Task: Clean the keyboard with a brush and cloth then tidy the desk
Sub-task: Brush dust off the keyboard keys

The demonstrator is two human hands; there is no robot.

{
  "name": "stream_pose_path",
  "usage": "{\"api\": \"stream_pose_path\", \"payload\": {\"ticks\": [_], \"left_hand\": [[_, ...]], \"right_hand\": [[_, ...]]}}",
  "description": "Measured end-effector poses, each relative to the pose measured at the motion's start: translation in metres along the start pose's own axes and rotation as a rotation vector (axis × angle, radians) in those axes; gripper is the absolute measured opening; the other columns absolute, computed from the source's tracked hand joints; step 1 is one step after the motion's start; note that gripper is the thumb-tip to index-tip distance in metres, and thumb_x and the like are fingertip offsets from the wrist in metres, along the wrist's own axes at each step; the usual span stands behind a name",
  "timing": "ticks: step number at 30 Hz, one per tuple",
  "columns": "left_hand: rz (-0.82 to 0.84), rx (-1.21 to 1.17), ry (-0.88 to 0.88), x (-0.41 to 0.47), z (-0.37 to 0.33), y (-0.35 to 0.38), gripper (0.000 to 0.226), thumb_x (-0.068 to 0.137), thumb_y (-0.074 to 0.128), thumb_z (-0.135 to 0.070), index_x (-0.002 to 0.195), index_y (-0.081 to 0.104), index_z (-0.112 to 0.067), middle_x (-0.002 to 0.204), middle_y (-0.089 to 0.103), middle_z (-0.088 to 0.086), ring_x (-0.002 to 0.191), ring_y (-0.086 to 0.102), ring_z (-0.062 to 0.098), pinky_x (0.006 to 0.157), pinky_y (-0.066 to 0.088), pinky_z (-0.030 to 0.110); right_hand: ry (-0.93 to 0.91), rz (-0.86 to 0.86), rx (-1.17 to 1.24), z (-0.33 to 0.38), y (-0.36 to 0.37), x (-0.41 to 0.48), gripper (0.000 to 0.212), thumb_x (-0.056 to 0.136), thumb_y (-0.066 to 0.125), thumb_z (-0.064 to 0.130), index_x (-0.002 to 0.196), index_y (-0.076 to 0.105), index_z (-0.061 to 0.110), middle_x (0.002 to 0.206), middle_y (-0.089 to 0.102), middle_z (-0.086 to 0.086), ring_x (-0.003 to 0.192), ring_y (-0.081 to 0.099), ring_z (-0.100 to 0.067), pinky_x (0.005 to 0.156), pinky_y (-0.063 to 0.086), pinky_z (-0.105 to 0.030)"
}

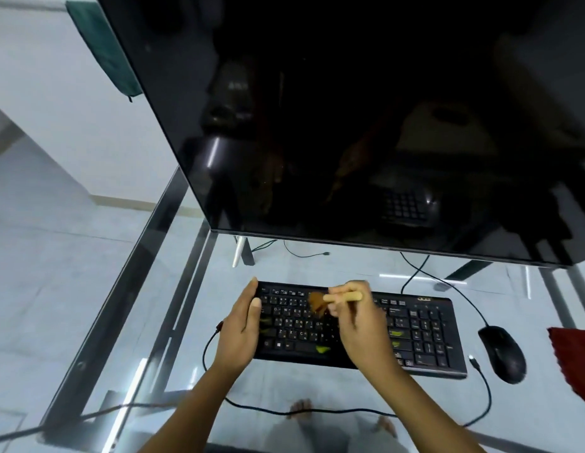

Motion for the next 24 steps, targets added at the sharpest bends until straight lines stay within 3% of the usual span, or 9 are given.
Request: {"api": "stream_pose_path", "payload": {"ticks": [1,3,6,10,14,17,20,22,24], "left_hand": [[-0.002,-0.009,0.000,0.000,0.000,0.000,0.055,0.095,0.034,-0.046,0.146,0.038,-0.025,0.147,0.041,-0.014,0.136,0.034,-0.001,0.104,0.021,0.001],[-0.001,-0.015,0.004,-0.001,-0.001,-0.001,0.056,0.095,0.033,-0.046,0.146,0.039,-0.024,0.147,0.041,-0.013,0.136,0.035,0.000,0.104,0.022,0.002],[0.001,-0.027,0.003,-0.001,0.001,-0.002,0.054,0.096,0.032,-0.047,0.145,0.040,-0.027,0.146,0.043,-0.014,0.135,0.037,0.001,0.107,0.026,0.010],[0.007,-0.058,-0.028,0.003,0.001,-0.006,0.050,0.097,0.030,-0.050,0.142,0.044,-0.033,0.143,0.048,-0.013,0.133,0.042,0.004,0.114,0.031,0.028],[-0.005,-0.030,-0.038,0.002,-0.001,-0.005,0.051,0.097,0.029,-0.051,0.142,0.044,-0.032,0.141,0.051,-0.009,0.130,0.046,0.008,0.109,0.034,0.026],[-0.018,-0.033,-0.033,0.002,-0.005,-0.004,0.059,0.094,0.027,-0.062,0.142,0.044,-0.031,0.140,0.050,-0.011,0.129,0.045,0.007,0.109,0.034,0.027],[-0.053,-0.042,-0.031,0.003,-0.009,-0.001,0.046,0.097,0.030,-0.051,0.137,0.046,-0.035,0.130,0.053,-0.022,0.120,0.048,-0.009,0.106,0.036,0.020],[-0.080,-0.049,-0.030,0.006,-0.009,0.002,0.039,0.098,0.030,-0.046,0.133,0.046,-0.039,0.124,0.053,-0.029,0.114,0.047,-0.018,0.097,0.036,0.008],[-0.103,-0.072,-0.036,0.009,-0.007,0.006,0.041,0.099,0.029,-0.050,0.134,0.047,-0.040,0.126,0.052,-0.029,0.115,0.044,-0.021,0.092,0.032,0.001]], "right_hand": [[0.016,-0.029,0.072,0.002,-0.001,0.001,0.015,0.096,0.053,0.011,0.097,0.052,0.025,0.086,0.071,0.005,0.078,0.070,-0.007,0.071,0.058,-0.027],[0.077,0.166,0.185,0.010,0.007,-0.002,0.013,0.093,0.056,0.006,0.093,0.055,0.019,0.082,0.072,-0.006,0.072,0.071,-0.015,0.070,0.060,-0.033],[0.064,0.440,0.031,0.010,0.016,-0.006,0.009,0.093,0.055,0.008,0.091,0.056,0.016,0.082,0.071,-0.006,0.072,0.070,-0.014,0.069,0.060,-0.033],[-0.027,0.145,-0.059,0.009,0.005,0.009,0.008,0.093,0.056,0.015,0.091,0.055,0.022,0.082,0.069,0.001,0.074,0.069,-0.014,0.066,0.058,-0.032],[0.051,0.496,0.032,0.020,0.020,0.000,0.009,0.093,0.057,0.010,0.089,0.057,0.018,0.081,0.071,-0.007,0.072,0.071,-0.013,0.070,0.060,-0.033],[-0.021,0.343,-0.067,0.017,0.015,0.016,0.011,0.092,0.058,0.013,0.088,0.058,0.023,0.082,0.068,0.000,0.073,0.067,-0.014,0.072,0.057,-0.039],[-0.070,0.160,-0.040,0.020,0.012,0.030,0.014,0.092,0.058,0.015,0.085,0.057,0.027,0.082,0.069,0.003,0.076,0.068,-0.012,0.071,0.057,-0.037],[-0.079,0.296,-0.081,0.018,0.021,0.036,0.010,0.093,0.057,0.015,0.085,0.058,0.022,0.081,0.069,0.002,0.074,0.067,-0.011,0.072,0.057,-0.037],[-0.124,0.274,-0.132,0.010,0.024,0.045,0.009,0.092,0.059,0.015,0.085,0.058,0.019,0.081,0.064,0.007,0.073,0.062,-0.007,0.068,0.052,-0.029]]}}
Point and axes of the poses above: each hand's wrist, its own x-axis towards the middle knuckle, its own y-axis out of the palm, z = x × y, the point moved 1 cm from there along x, towards the middle knuckle
